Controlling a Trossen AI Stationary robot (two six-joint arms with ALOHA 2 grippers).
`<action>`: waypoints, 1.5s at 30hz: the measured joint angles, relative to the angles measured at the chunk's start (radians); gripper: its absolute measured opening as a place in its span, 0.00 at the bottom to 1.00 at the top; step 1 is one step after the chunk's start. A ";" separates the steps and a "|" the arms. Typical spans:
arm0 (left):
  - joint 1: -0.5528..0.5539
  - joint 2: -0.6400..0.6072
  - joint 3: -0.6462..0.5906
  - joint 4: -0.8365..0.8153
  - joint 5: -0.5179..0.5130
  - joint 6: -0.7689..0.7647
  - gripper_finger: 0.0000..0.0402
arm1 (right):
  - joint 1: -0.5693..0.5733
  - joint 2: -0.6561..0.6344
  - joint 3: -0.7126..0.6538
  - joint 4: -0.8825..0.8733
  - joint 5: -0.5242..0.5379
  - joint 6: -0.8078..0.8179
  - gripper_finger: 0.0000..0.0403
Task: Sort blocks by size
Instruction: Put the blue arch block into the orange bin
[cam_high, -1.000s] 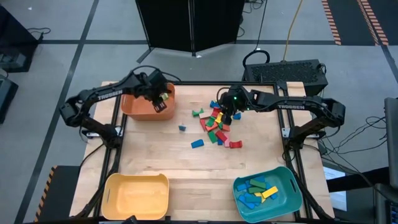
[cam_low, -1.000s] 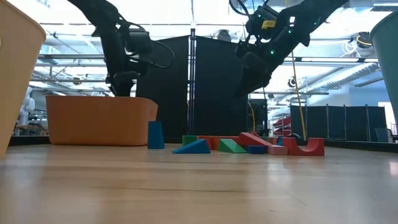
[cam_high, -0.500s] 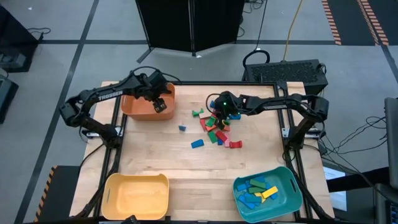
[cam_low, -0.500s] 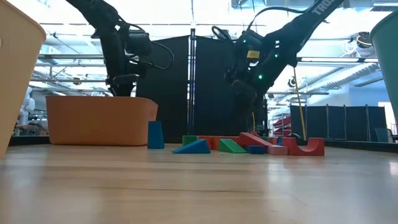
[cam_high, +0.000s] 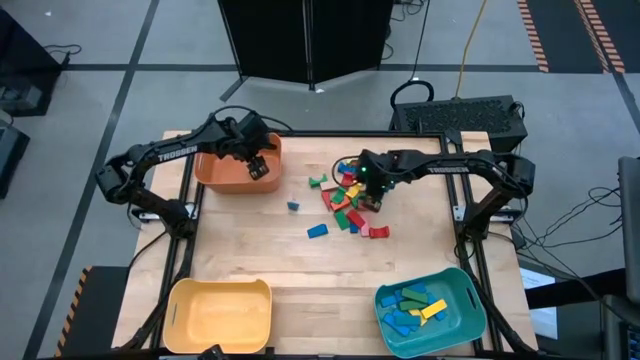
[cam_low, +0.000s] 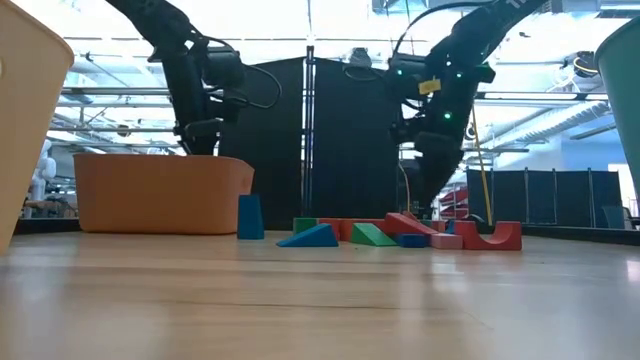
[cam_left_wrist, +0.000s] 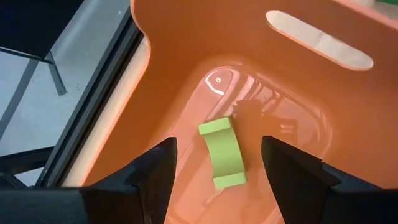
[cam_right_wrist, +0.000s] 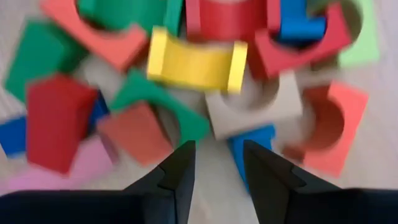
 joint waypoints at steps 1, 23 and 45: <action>0.000 0.000 0.000 0.001 0.000 0.000 0.59 | 0.000 0.000 0.000 -0.029 0.017 0.000 0.31; -0.001 0.000 0.000 0.004 0.001 -0.005 0.59 | -0.050 0.000 -0.002 -0.124 0.160 0.551 0.31; -0.001 0.000 0.000 0.047 0.001 0.002 0.59 | -0.045 0.037 -0.119 0.036 0.151 0.678 0.20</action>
